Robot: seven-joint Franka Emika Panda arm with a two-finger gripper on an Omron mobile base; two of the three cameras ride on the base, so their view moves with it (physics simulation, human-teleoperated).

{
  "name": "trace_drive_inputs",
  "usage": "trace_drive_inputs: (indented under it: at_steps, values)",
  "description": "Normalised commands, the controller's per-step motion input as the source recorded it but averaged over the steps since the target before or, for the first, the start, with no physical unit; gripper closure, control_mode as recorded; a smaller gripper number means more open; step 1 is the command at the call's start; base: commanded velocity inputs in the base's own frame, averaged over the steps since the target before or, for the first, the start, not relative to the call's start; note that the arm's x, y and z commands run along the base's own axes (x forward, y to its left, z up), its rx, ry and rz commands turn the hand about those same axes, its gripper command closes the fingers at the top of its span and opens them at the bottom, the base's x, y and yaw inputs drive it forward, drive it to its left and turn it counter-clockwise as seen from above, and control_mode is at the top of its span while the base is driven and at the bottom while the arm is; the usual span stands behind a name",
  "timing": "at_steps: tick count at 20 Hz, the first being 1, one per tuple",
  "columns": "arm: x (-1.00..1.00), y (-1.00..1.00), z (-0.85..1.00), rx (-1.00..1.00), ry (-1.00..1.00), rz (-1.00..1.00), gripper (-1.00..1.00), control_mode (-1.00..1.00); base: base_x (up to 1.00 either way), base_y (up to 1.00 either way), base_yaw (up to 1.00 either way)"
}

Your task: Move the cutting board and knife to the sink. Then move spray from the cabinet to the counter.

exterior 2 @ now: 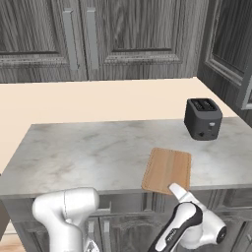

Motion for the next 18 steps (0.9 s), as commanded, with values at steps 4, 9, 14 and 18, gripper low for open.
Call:
trace_drive_inputs:
  at_steps: [4, 9, 14, 18]
  values:
    - [-0.16, -0.15, -0.13, 0.00, 0.02, -0.07, -1.00, -1.00, 0.00, 0.00, 0.00]
    - [-0.01, -0.20, -0.11, 0.00, 0.12, -0.29, -1.00, -1.00, 0.00, 0.00, 0.00]
    - [0.00, -0.05, -0.02, 0.00, 0.05, -0.13, -1.00, -1.00, 0.00, 0.00, 0.00]
    - [-0.01, 0.00, 0.00, 0.05, 0.00, -0.07, -1.00, -1.00, 0.00, 0.00, 0.00]
